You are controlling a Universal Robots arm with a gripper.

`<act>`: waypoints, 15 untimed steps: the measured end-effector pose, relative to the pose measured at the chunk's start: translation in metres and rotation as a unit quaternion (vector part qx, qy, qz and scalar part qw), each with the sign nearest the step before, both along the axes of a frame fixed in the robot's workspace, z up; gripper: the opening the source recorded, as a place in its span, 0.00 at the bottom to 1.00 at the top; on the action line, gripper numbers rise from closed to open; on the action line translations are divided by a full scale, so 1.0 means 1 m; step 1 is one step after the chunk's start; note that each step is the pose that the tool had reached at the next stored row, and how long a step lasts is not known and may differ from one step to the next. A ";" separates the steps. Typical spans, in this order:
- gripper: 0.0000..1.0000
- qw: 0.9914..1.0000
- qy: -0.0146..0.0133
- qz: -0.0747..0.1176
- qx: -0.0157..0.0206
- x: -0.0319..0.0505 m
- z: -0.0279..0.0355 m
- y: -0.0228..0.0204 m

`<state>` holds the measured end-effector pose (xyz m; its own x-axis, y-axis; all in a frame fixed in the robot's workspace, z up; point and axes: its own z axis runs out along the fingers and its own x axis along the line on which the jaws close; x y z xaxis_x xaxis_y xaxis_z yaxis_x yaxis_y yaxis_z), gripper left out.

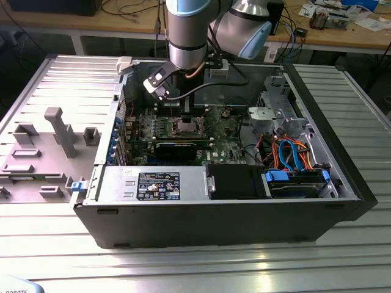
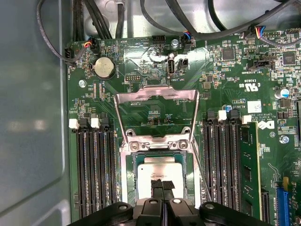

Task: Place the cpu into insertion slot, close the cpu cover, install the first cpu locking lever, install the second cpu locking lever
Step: 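Close the cpu cover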

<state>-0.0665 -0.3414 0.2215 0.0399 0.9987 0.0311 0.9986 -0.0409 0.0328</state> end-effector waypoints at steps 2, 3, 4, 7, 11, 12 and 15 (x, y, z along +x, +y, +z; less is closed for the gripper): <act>0.11 1.000 0.000 0.000 0.000 0.0000 0.0000 0.0000; 0.11 1.000 0.000 0.000 0.000 0.0000 0.0000 0.0000; 0.11 1.000 0.000 0.000 0.000 0.0000 0.0000 0.0000; 0.11 1.000 0.000 0.000 0.000 0.0000 0.0000 0.0000; 0.11 1.000 0.000 0.000 0.000 0.0000 0.0008 0.0000; 0.11 1.000 0.000 0.000 0.000 0.0000 0.0020 0.0000; 0.11 1.000 0.000 0.000 0.000 0.0001 0.0078 0.0000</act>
<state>-0.0665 -0.3414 0.2293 0.0398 0.9987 0.0312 0.9986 -0.0408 0.0326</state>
